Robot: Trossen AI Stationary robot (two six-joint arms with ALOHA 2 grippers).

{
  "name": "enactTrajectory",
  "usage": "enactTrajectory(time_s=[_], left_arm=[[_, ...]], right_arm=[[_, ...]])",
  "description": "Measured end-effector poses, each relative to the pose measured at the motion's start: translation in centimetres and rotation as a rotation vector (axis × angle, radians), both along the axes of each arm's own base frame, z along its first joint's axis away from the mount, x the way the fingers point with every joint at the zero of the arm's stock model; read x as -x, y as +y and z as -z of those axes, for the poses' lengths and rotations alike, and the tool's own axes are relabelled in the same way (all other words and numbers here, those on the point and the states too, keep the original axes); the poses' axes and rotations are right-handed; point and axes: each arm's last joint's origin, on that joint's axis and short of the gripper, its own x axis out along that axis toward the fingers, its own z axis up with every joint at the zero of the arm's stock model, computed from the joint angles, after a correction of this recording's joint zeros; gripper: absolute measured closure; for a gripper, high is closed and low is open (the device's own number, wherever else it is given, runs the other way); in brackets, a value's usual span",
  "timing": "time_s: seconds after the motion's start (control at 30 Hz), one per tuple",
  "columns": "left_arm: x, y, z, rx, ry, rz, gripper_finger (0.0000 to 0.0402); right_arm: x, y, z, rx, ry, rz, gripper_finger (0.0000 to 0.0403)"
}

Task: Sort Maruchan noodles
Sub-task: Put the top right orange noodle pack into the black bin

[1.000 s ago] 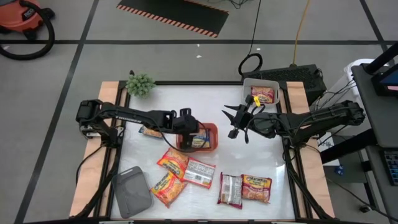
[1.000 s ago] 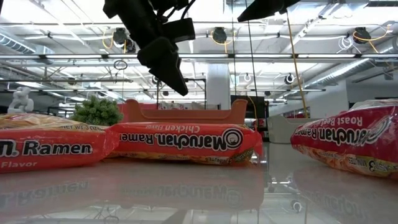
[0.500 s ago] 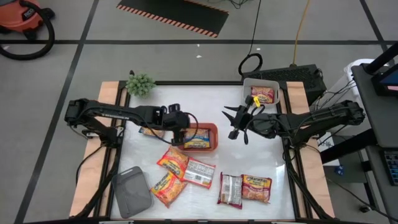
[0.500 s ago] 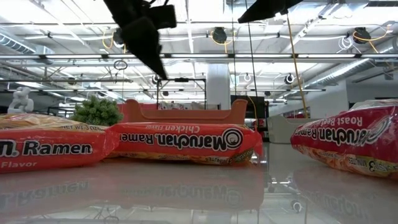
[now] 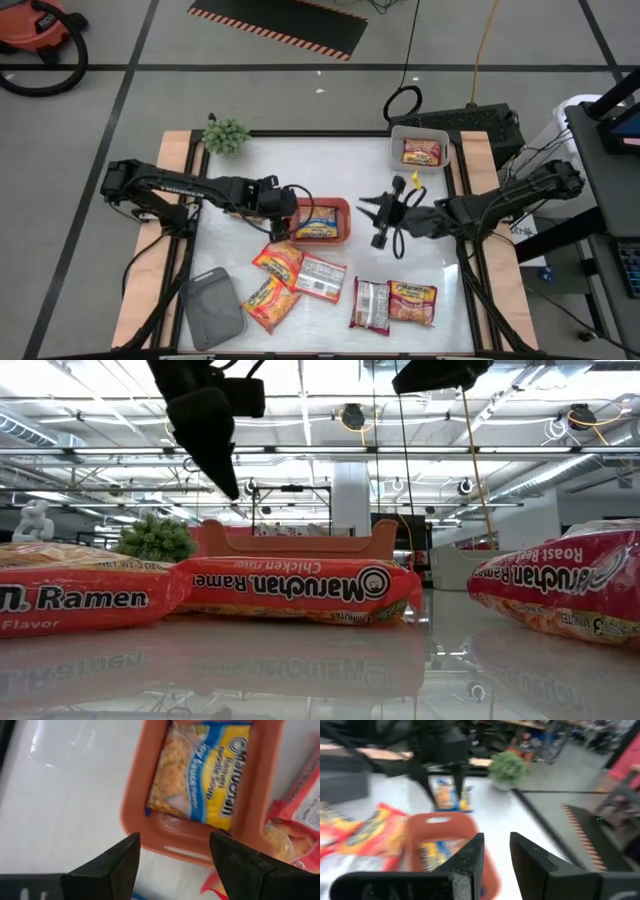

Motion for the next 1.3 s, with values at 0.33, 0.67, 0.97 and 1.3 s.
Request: enactTrajectory(time_s=[0.33, 0.67, 0.97, 1.3], left_arm=[[0.4, -3.6, 0.1, 0.066, -0.006, 0.068, 0.0158], [0.7, -5.4, 0.1, 0.134, -0.031, 0.001, 0.0158], [0.6, -7.2, -0.2, 0.193, -0.113, -0.044, 0.0158], [0.7, -9.6, -0.6, 0.241, -0.185, -0.015, 0.0158]], right_arm=[[-0.1, 2.6, 0.9, -0.274, -0.014, -0.130, 0.0314], [-3.0, 5.4, 5.4, -0.400, 0.167, -0.212, 0.0314], [-5.1, 7.9, 8.2, -0.541, 0.332, -0.272, 0.0314], [-5.2, 8.9, 10.0, -0.488, 0.381, -0.228, 0.0313]])
